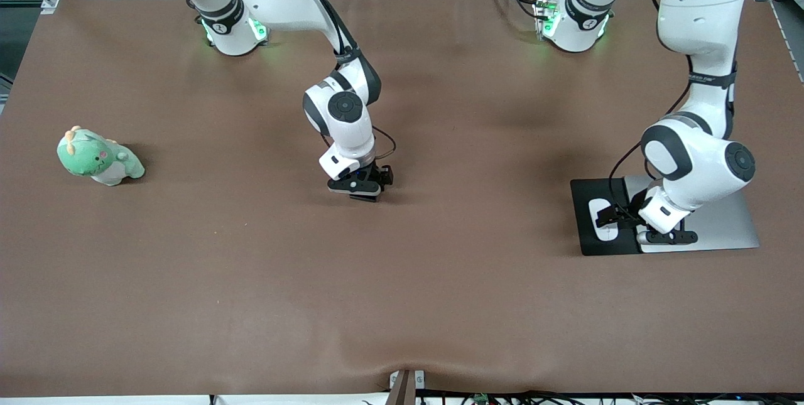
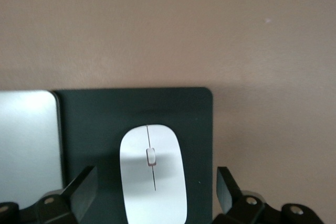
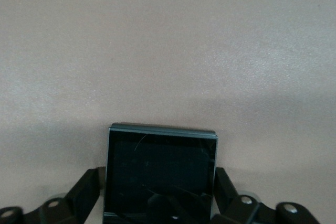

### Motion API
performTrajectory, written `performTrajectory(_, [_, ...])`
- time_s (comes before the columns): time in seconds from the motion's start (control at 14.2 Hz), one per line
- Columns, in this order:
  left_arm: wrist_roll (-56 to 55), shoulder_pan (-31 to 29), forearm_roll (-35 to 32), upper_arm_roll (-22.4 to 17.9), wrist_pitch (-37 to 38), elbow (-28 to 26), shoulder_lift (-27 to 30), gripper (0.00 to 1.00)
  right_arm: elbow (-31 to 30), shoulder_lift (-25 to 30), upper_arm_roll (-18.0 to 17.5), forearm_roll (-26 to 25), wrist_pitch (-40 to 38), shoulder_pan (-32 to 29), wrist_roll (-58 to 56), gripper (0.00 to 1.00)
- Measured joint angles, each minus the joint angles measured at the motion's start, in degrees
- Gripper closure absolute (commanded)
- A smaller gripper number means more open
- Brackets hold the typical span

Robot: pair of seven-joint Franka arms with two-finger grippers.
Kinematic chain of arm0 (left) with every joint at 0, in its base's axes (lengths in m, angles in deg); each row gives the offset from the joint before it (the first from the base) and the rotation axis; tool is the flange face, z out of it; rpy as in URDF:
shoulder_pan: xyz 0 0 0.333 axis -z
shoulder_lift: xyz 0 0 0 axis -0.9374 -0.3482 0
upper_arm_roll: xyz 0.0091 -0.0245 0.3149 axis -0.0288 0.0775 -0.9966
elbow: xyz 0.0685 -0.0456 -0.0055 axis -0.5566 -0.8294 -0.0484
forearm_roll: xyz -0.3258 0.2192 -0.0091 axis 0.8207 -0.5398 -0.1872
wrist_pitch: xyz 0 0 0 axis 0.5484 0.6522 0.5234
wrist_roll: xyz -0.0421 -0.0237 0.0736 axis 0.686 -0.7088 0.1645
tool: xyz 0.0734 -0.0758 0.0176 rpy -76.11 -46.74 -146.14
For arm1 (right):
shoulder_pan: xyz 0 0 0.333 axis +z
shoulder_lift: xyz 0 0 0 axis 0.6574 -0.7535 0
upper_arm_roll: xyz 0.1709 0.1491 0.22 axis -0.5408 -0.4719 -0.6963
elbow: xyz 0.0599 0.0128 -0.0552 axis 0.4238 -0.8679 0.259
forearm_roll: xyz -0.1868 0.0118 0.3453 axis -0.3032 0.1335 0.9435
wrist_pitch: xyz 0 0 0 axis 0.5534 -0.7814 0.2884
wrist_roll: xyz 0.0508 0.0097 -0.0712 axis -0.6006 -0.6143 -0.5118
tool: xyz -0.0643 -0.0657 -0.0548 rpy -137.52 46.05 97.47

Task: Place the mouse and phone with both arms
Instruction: 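Release the mouse on the black pad and raise the left gripper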

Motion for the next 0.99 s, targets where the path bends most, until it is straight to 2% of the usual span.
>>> performTrajectory(0.28, [-6.1, -0.67, -9.06, -0.42, 11.22, 7.87, 1.86, 0.0, 1.57, 0.62, 1.84, -0.03, -2.72, -0.87, 0.0, 1.0])
performTrajectory(0.64, [-8.58, -1.76, -15.4, -0.53, 20.3, 14.52, 5.42, 0.0, 7.85, 5.98, 2.66, -0.09, -19.44, -8.12, -7.36, 1.0])
performTrajectory(0.85, [-13.03, -1.77, -19.85, 0.03, 29.63, 19.21, 9.32, 0.0, 8.35, 9.66, 2.68, -0.09, -25.12, -12.7, -13.2, 1.0])
performTrajectory(0.99, [-16.11, -2.71, -23.08, 2.36, 35.44, 22.48, 12.35, 0.0, 8.37, 11.48, 2.67, -0.08, -28.51, -15.72, -18.0, 1.0])
